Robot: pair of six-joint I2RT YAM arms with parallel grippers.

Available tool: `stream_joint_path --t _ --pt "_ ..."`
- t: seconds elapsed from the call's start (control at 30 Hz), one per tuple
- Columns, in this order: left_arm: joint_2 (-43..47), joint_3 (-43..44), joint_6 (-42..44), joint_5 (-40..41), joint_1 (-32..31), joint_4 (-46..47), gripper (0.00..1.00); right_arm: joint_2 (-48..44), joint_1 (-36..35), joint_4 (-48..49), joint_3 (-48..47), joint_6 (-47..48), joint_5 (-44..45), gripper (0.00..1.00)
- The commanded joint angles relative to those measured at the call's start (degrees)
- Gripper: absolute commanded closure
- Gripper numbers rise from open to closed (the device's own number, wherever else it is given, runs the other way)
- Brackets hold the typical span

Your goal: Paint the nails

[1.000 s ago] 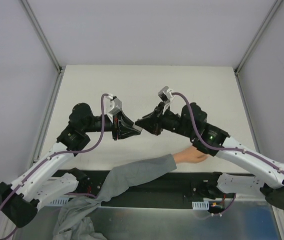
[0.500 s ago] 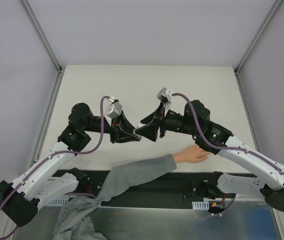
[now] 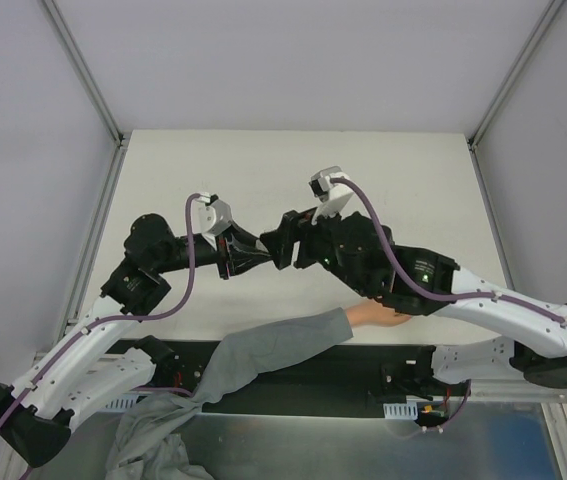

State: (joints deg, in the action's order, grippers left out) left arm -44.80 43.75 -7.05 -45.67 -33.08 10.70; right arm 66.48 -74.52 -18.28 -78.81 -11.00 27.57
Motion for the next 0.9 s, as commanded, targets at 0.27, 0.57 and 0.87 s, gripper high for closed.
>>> stream_joint_path --t 0.27,0.57,0.87 --pt "1.1 2.2 2.7 5.2 -0.8 -1.5 1.0 13.7 -2.2 -11.0 -16.3 -2.4 14.3 0.51" --pt "-0.4 3.6 2.5 1.8 -0.9 -2.3 1.0 8.9 -1.6 -8.6 -8.9 -1.7 13.5 0.81" --pt "-7.6 6.4 -5.6 -36.0 -0.9 6.5 1.0 -8.5 6.9 14.2 17.2 25.3 -43.1 1.0"
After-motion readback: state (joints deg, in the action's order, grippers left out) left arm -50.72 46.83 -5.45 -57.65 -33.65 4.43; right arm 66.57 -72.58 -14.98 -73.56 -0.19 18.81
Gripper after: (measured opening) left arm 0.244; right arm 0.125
